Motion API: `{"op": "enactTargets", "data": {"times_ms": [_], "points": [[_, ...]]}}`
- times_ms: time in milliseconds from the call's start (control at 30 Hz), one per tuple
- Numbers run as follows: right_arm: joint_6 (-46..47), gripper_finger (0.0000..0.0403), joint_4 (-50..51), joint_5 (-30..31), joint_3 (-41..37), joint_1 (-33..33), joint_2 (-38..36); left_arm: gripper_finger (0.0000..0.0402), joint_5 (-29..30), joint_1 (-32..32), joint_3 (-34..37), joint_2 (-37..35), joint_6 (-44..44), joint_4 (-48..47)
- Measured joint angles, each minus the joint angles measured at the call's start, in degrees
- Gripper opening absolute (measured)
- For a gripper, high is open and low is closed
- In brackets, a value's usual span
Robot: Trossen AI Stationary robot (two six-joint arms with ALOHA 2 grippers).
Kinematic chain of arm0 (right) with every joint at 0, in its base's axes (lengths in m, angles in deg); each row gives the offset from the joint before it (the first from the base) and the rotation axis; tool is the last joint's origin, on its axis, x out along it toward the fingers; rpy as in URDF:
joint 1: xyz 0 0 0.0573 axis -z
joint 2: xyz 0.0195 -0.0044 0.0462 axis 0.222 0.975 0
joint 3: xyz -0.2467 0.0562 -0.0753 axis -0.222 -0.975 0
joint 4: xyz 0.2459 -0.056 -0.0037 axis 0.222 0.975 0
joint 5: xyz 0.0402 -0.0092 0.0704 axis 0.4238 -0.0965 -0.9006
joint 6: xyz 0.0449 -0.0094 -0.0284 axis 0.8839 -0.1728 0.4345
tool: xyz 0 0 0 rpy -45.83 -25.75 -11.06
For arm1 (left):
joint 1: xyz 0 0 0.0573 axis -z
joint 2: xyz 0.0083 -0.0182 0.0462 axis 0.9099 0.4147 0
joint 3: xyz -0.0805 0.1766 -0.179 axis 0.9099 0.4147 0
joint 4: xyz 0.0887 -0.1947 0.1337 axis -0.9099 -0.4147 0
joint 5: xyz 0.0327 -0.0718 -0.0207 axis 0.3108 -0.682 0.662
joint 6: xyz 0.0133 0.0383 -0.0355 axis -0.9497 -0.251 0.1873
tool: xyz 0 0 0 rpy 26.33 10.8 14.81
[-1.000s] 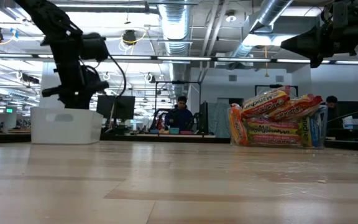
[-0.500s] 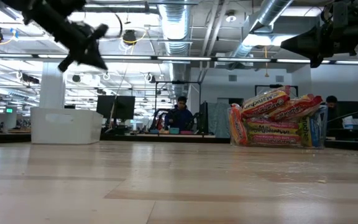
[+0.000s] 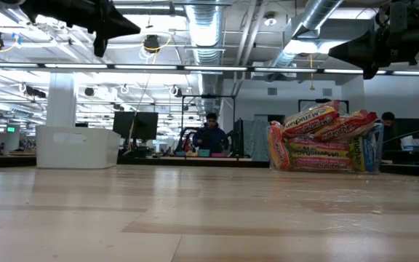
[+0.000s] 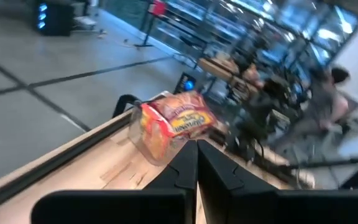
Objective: Pick & Place Food Item
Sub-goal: Return to Home Position
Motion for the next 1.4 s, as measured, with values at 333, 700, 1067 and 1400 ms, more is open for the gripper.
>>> {"op": "enactTargets", "data": {"times_ms": [333,700,1067,1400], "points": [[-0.01,0.0000,0.00,0.00,0.00,0.00,0.00,0.0001,1.23,2.18,0.00,0.17,-3.97,1.38],[0.00,0.0000,0.00,0.00,0.00,-0.02,0.00,0.0001,3.84,2.91,-0.02,-0.11,4.27,2.60],[-0.01,0.0000,0.00,-0.01,0.00,-0.01,0.00,0.0002,24.50,16.27,-0.02,-5.21,-6.71,2.43],[-0.01,0.0000,0.00,0.00,0.00,-0.02,0.00,0.0002,37.68,25.06,-0.02,-9.27,-12.34,-6.77]]}}
